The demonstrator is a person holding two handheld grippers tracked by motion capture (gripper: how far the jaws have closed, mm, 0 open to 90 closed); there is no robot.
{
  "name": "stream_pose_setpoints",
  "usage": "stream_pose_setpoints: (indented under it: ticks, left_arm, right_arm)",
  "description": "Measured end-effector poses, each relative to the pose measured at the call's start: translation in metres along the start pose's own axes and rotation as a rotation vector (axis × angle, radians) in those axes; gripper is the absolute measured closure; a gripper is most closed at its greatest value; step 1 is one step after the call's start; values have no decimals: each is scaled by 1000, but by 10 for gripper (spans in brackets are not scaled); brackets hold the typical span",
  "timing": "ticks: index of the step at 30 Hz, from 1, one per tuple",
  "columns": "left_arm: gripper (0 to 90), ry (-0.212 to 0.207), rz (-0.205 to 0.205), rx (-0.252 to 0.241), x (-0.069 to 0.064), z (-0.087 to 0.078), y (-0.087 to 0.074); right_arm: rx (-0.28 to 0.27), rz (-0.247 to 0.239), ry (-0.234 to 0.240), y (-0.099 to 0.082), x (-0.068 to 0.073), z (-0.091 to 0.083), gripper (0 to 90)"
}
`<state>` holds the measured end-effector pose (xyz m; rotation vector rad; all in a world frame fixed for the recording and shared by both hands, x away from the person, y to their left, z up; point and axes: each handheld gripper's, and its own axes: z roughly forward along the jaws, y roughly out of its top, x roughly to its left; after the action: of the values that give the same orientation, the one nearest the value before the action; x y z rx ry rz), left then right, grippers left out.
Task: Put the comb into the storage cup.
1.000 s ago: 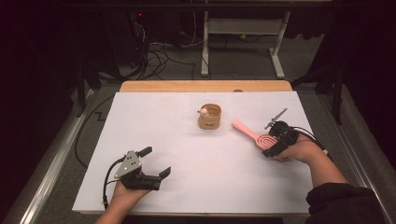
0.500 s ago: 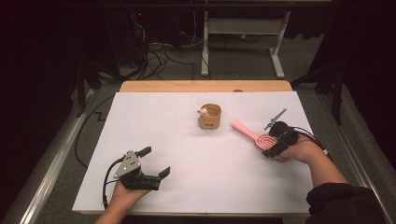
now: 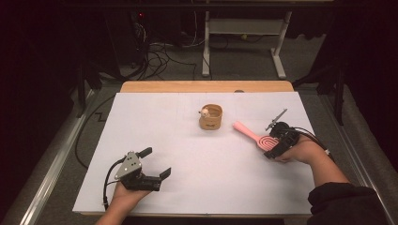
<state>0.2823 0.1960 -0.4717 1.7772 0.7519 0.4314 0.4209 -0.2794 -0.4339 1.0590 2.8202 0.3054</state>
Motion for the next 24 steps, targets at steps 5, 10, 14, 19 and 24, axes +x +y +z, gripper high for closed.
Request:
stream_pose_setpoints:
  ticks: [5, 10, 14, 19, 24]
  left_arm:
    - [0, 0, 1, 0, 0, 0, 0]
    - [0, 1, -2, -1, 0, 0, 0]
    - [0, -1, -7, -2, 0, 0, 0]
    - [0, -1, -4, -3, -1, 0, 1]
    - [0, 6, -1, 6, -2, 1, 0]
  right_arm:
    - [-1, -3, -10, 0, 1, 0, 209]
    - [-2, -8, -14, 0, 3, -6, 209]
    - [-18, -14, -23, -1, 3, -12, 210]
    - [-37, -2, -31, -4, 9, -25, 210]
    - [-42, -31, -28, -6, 16, -26, 210]
